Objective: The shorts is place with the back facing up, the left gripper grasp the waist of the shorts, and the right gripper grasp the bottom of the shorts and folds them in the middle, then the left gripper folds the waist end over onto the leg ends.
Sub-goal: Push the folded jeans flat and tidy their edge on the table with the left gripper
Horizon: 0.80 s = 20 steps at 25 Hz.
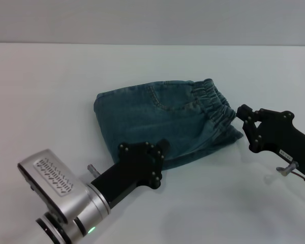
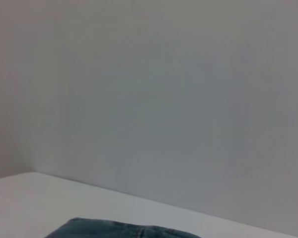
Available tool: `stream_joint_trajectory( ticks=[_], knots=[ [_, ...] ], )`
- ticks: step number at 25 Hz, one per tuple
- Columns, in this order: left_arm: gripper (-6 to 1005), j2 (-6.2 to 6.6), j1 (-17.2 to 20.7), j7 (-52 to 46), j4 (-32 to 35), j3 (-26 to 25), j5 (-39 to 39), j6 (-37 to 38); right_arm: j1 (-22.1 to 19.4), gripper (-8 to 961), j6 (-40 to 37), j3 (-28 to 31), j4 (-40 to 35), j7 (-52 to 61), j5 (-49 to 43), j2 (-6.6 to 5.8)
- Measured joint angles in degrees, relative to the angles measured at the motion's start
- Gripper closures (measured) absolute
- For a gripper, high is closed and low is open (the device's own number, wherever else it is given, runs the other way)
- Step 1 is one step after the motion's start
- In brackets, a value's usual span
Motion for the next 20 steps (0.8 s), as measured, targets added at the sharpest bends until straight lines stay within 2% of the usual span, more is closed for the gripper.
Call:
stream_joint_trajectory(
  ticks=[9,15,20],
  knots=[
    [1000,-0.03,-3.2,-5.4,2.6,-1.2,-0.3,-6.7,-1.3,953,1.2,0.2,-0.7,0.0,0.5,0.00],
    [998,0.11,-5.3,-10.1,5.5,-4.2,-0.3,-8.9,-2.3,954,1.4,-0.2,-0.6,0.0,2.5,0.03],
    [997,0.21,-8.8,-12.2,8.9,-8.9,-0.3,-11.8,-2.4,954,1.5,-0.5,-0.6,0.1,2.8,0.02]
  ],
)
